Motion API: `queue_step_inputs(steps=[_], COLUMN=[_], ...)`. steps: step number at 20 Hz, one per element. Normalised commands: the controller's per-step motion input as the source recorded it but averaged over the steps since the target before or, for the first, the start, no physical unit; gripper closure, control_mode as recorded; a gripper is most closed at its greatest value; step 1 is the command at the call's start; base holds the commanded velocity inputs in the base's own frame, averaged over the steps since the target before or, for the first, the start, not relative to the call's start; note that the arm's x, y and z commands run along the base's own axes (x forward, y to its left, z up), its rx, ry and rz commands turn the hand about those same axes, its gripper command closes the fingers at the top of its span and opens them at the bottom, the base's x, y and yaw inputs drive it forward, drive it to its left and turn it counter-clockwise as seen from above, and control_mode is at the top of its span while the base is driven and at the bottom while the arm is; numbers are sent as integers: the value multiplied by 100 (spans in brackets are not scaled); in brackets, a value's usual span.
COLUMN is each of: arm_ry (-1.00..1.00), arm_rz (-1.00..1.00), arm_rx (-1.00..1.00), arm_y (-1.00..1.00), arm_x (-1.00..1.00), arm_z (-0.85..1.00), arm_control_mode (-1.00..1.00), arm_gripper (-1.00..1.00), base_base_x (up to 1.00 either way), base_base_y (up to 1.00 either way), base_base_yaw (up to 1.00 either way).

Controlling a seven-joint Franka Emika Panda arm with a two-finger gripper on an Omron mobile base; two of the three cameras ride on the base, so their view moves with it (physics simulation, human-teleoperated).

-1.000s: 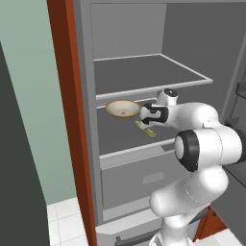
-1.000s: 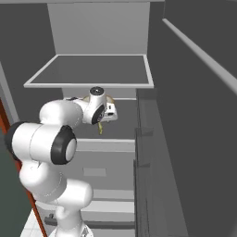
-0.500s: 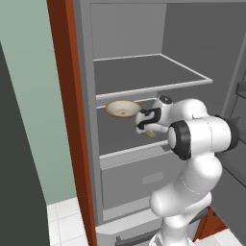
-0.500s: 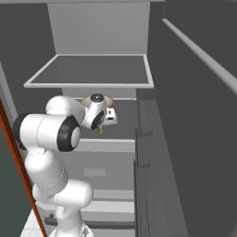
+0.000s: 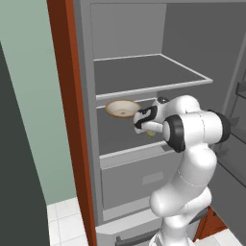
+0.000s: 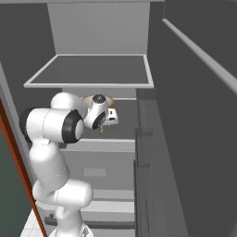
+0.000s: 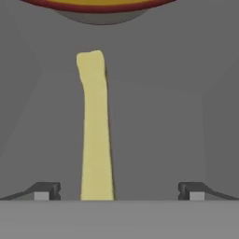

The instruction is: Retrieve the butter from the fridge and place it on a plate on the dining table. Then retrieve the butter knife by the fridge and place it near the plate.

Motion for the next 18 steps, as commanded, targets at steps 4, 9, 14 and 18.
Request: queue_step_inputs(steps=[4,9,14,18], arm_ry=[0,0,0,-2], arm_rz=[0,0,0,0], arm_rx=[0,0,0,0], arm_y=[3,6,0,0], arm_x=[1,0,0,-30], arm_z=[-21,-18,-8,3], arm_control_mode=[-100,-100,-100,-100], arm_gripper=[-100,100,100,100], base_base_x=[0,0,0,0], base_base_y=[0,0,0,0], base_base_yaw=[0,0,0,0])
